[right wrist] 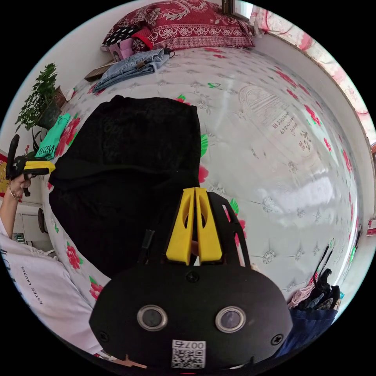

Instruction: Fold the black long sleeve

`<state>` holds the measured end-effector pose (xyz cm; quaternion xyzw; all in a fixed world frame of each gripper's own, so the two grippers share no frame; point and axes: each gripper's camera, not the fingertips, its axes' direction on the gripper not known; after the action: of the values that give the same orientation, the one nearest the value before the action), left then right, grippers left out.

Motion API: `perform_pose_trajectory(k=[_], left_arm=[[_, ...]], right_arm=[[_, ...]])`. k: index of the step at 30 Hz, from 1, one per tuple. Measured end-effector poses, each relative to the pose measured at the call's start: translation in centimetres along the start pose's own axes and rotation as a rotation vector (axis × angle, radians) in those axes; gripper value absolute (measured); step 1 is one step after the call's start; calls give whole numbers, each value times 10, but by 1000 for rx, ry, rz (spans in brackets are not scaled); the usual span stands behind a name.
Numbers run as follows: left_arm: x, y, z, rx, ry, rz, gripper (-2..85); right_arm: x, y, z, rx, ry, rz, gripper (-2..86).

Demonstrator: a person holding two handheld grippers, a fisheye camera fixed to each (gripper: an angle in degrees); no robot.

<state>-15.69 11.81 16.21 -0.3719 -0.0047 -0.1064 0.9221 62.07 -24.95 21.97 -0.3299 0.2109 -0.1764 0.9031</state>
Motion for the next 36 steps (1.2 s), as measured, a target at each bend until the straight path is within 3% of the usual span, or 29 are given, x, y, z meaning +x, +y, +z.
perform_pose_trajectory(k=[6, 9, 14, 20, 23, 29, 36], left_arm=[[-47, -22, 7, 55, 95, -219, -10], [-50, -30, 23, 29, 88, -260, -10], [-45, -39, 32, 12, 47, -274, -10], [-64, -35, 42, 60, 89, -432, -7], [-74, -23, 39, 82, 65, -553, 1], [-38, 24, 22, 125, 51, -421, 57], [43, 104, 42, -20, 23, -240, 83]], right_arm=[[19, -9, -11, 71, -96, 9, 17], [8, -10, 14, -39, -169, -91, 37], [6, -9, 13, 23, -8, -67, 12], [76, -8, 18, 41, -196, 312, 1], [97, 10, 16, 58, -167, 450, 3], [80, 79, -5, 135, -393, 350, 35], [35, 166, -5, 16, -308, 264, 71]])
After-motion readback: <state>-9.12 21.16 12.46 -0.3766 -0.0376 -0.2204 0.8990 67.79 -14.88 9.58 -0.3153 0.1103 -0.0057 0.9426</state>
